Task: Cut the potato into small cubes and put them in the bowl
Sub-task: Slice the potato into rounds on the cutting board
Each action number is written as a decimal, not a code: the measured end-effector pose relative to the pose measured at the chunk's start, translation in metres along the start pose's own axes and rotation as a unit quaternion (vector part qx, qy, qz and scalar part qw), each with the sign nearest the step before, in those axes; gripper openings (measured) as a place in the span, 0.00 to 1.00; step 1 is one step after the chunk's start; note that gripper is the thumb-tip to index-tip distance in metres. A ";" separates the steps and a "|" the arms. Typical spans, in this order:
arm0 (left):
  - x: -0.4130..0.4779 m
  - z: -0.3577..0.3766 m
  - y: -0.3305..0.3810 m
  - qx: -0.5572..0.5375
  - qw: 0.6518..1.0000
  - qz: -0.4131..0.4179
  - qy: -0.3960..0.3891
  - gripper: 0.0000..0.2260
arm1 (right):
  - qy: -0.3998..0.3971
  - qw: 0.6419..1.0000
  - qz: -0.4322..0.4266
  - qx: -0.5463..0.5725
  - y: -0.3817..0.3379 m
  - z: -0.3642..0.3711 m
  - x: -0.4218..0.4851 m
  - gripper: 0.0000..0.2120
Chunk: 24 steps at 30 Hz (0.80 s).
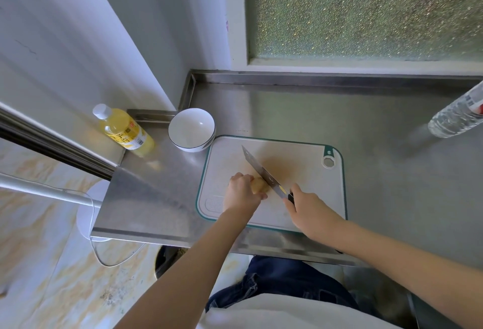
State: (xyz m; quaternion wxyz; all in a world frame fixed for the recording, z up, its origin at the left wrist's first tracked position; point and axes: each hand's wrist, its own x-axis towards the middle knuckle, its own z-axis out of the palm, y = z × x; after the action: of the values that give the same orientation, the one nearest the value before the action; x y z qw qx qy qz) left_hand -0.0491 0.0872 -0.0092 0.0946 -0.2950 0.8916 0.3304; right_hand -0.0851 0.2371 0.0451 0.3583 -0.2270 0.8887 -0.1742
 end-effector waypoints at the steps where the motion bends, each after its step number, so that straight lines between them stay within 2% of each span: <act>1: 0.000 0.000 0.001 0.003 1.000 0.001 -0.001 0.19 | -0.003 1.000 0.001 0.000 -0.001 0.001 0.002 0.07; 11: 0.001 -0.002 -0.001 0.009 1.000 0.005 -0.007 0.17 | 0.000 0.997 0.001 0.078 -0.009 0.012 0.034 0.07; 19: 0.006 -0.004 -0.005 -0.009 1.000 -0.018 -0.001 0.20 | 0.009 0.996 0.012 0.084 0.011 0.016 0.021 0.09; 24: 0.002 -0.003 -0.007 -0.008 1.000 -0.011 0.009 0.24 | 0.048 0.993 0.008 0.106 0.020 0.009 0.012 0.09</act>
State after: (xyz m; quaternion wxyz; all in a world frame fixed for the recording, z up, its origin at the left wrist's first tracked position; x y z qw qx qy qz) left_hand -0.0471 0.0804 -0.0115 0.0878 -0.3082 0.8864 0.3341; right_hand -0.0921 0.2458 0.0230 0.3386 -0.1720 0.8833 -0.2751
